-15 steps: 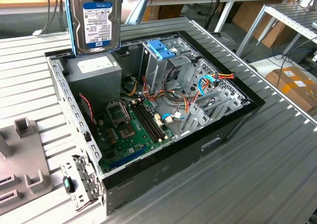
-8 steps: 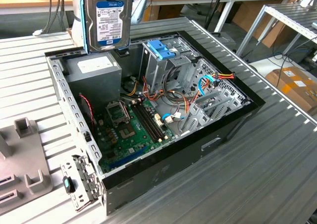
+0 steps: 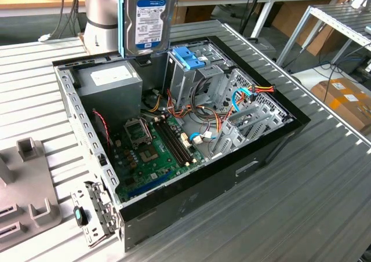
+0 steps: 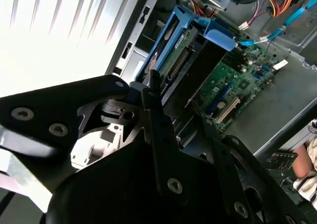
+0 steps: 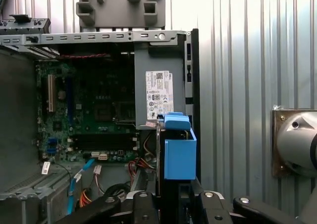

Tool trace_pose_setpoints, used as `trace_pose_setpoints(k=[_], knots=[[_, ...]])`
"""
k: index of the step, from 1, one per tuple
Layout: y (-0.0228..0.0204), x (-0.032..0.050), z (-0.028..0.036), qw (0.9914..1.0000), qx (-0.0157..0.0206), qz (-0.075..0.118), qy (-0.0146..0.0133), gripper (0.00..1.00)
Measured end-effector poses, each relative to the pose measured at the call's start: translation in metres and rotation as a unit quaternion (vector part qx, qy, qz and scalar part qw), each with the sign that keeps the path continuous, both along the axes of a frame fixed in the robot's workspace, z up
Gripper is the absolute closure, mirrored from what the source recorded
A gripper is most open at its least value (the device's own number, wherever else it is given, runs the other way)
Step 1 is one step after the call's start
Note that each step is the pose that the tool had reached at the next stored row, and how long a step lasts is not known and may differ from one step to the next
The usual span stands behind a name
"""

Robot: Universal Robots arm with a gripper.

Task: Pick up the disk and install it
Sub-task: 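Pick up the disk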

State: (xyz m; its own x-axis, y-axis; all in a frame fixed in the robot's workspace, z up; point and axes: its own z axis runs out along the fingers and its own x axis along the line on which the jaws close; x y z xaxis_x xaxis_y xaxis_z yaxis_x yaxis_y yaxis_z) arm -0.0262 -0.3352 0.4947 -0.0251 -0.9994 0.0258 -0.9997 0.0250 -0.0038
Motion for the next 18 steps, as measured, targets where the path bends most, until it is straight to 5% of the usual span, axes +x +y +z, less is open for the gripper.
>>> trace_pose_setpoints(k=[13, 18], knots=[[0.0024, 0.0464, -0.0001, 1.00000, 0.0000, 0.000, 0.0000, 0.65], [0.0036, 0.0710, -0.0001, 1.00000, 0.0001, 0.000, 0.0000, 0.65]])
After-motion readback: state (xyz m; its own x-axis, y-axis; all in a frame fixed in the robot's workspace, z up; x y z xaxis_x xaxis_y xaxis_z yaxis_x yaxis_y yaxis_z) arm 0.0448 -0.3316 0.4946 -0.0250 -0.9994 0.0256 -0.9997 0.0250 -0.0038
